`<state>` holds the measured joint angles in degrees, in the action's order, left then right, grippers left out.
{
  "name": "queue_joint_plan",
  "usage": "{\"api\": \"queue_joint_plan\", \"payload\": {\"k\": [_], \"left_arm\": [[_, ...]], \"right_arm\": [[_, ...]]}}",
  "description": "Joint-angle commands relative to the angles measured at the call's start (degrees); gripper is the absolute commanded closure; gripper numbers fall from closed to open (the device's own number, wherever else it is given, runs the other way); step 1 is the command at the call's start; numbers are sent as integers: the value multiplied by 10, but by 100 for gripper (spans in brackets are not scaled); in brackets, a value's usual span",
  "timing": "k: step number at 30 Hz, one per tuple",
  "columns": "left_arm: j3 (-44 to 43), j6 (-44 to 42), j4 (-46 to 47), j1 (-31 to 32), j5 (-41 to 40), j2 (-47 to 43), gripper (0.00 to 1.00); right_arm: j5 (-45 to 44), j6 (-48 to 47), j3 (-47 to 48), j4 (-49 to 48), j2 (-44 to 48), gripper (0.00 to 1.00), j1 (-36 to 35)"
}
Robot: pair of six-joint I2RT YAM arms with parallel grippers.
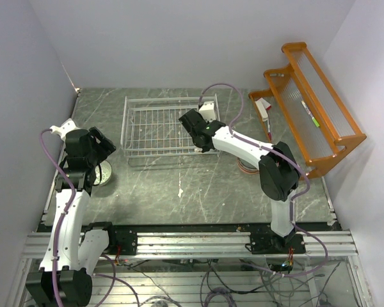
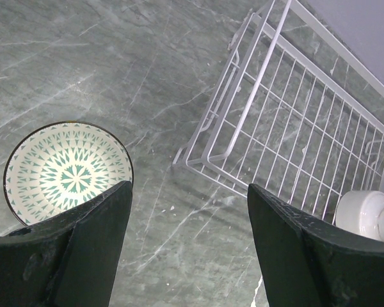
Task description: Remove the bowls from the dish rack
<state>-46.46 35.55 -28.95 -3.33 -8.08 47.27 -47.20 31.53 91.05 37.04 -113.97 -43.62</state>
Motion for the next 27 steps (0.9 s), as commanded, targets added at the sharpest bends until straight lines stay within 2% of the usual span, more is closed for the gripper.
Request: {"api": "queue_joint_plan", "payload": {"k": [1, 8, 18, 27], "left_arm": [[-1, -2, 12, -5, 15, -1, 17], [0, 0, 20, -6, 23, 3, 17], [-1, -1, 19, -6, 22, 0, 17], [1, -1, 21, -6, 27, 1, 18]], "right_arm": [[-6, 14, -8, 16, 23, 88, -3], [-30, 22, -29, 8, 56, 89, -3], [-5, 18, -20, 15, 18, 91, -3], [13, -4, -7, -16, -14, 91, -3]]}}
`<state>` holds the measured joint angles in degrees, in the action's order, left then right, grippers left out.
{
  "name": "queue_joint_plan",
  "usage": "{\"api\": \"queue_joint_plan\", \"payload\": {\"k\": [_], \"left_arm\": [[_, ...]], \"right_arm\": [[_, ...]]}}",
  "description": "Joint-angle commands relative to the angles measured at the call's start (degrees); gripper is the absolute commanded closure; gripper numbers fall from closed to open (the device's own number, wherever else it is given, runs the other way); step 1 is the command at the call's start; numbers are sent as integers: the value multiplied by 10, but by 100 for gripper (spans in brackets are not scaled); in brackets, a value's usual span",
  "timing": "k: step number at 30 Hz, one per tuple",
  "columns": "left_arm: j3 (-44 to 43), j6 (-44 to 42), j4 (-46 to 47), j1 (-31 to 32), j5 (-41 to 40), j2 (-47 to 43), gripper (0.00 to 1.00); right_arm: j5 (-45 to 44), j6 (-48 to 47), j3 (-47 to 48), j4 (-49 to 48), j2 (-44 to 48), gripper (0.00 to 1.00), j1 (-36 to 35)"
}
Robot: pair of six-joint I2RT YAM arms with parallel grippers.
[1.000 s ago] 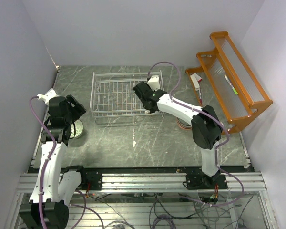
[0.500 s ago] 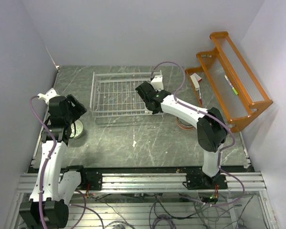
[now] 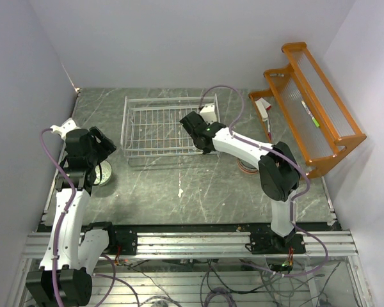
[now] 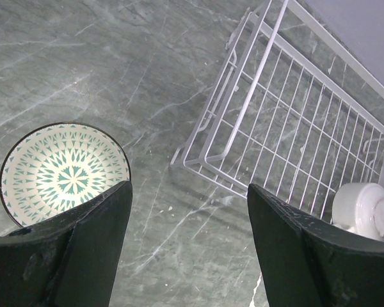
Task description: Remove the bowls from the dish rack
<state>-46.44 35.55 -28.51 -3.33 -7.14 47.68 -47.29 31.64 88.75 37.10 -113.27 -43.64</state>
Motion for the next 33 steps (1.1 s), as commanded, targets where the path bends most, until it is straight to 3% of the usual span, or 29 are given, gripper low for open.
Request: {"api": "queue_joint_plan", "payload": {"k": [1, 18, 25, 33], "left_arm": [[0, -1, 16, -6, 16, -4, 18], [2, -7, 19, -6, 23, -4, 18], [-19, -43, 53, 10, 35, -25, 13], [-113, -64, 51, 140, -63, 39, 9]], "right_arm": [[17, -9, 18, -22, -36, 91, -3], [83, -97, 117, -109, -83, 91, 1], [106, -101, 15, -195, 34, 85, 7], [158, -88, -151, -292, 185, 76, 26]]}}
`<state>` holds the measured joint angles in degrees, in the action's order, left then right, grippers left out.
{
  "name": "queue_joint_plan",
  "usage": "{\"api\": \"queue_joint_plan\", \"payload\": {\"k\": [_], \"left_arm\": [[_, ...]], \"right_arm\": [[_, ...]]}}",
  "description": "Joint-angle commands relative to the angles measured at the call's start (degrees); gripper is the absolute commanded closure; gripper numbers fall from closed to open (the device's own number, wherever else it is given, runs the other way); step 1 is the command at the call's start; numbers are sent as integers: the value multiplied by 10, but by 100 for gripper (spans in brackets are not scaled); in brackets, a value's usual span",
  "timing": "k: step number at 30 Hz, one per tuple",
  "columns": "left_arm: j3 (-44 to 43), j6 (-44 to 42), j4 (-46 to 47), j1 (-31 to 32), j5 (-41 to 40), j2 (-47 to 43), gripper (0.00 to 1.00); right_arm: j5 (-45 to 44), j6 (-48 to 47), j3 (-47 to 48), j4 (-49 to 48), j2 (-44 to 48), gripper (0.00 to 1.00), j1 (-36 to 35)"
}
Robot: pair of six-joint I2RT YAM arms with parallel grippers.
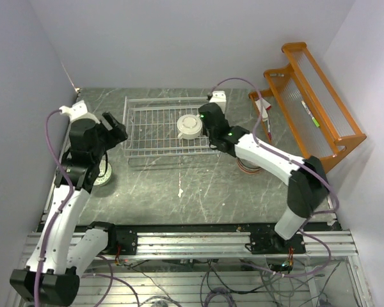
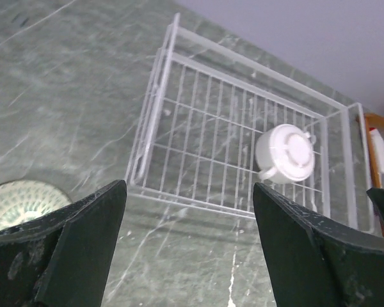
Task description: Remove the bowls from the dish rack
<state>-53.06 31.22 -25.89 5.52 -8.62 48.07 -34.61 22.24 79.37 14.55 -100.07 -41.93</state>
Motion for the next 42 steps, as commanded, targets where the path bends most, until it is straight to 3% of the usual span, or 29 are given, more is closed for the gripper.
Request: {"api": "queue_joint_plan", "payload": {"k": [1, 9, 16, 21, 25, 30, 42], "left_arm": [[-54, -21, 27, 67, -56, 50, 9], [-86, -54, 92, 219, -170, 187, 11], [-167, -143, 128, 251, -106, 330, 11], [-212, -186, 135, 253, -60, 413, 13], [-222, -207, 170, 255, 6, 469, 22], [-225, -236, 195, 263, 11, 513, 22], [-245, -272, 188, 265, 24, 596, 26]], "right_arm": [[40, 0, -78, -78, 68, 74, 8], [29, -9, -195, -114, 167, 54, 11], [147, -10, -274, -147, 256, 32, 81], [180, -15, -314, -172, 317, 31, 113], [169, -28, -310, -146, 340, 31, 120], [132, -41, -311, -121, 365, 31, 123], [136, -45, -301, -97, 373, 32, 124]]}}
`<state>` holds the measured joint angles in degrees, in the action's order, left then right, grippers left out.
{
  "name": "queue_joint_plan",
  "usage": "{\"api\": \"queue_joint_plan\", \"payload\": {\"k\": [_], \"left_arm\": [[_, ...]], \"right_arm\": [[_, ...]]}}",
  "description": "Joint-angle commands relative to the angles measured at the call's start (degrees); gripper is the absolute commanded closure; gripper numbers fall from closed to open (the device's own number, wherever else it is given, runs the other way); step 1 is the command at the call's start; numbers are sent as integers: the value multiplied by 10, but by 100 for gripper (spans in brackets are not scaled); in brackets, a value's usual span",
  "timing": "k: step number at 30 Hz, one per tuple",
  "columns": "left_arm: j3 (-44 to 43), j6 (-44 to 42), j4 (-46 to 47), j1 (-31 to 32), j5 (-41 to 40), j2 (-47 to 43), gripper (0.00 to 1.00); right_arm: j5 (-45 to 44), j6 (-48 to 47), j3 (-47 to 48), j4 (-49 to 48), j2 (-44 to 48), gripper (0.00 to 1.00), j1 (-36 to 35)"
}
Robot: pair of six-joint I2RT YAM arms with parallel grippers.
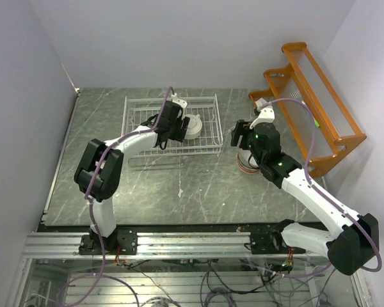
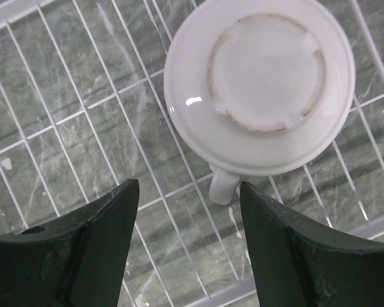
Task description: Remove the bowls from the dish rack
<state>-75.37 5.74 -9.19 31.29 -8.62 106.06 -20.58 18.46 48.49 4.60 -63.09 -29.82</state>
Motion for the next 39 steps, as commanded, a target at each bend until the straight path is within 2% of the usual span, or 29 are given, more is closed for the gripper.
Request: {"api": "queue_joint_plan", "payload": {"k": [1, 10, 15, 21, 25, 32, 39], "left_arm": [[-27, -18, 17, 7, 30, 23, 27], [-55, -28, 11, 7, 26, 59, 39], [-70, -41, 0, 7, 41, 75, 50], [-85, -58, -7, 7, 68, 96, 69], [-87, -58, -8, 7, 73, 104, 91], [-64, -51, 8, 6, 81, 84, 93], [-13, -19, 59, 7, 80, -2, 93]], "right_arm": [[-3, -7, 9, 3, -1, 32, 3], [-4, -11, 11, 4, -18, 34, 4], [-5, -14, 11, 4, -24, 35, 4], [-6, -16, 9, 3, -26, 35, 4], [-5, -17, 9, 3, -28, 36, 4], [7, -14, 11, 0, -40, 36, 4], [25, -13, 12, -2, -42, 36, 4]]}}
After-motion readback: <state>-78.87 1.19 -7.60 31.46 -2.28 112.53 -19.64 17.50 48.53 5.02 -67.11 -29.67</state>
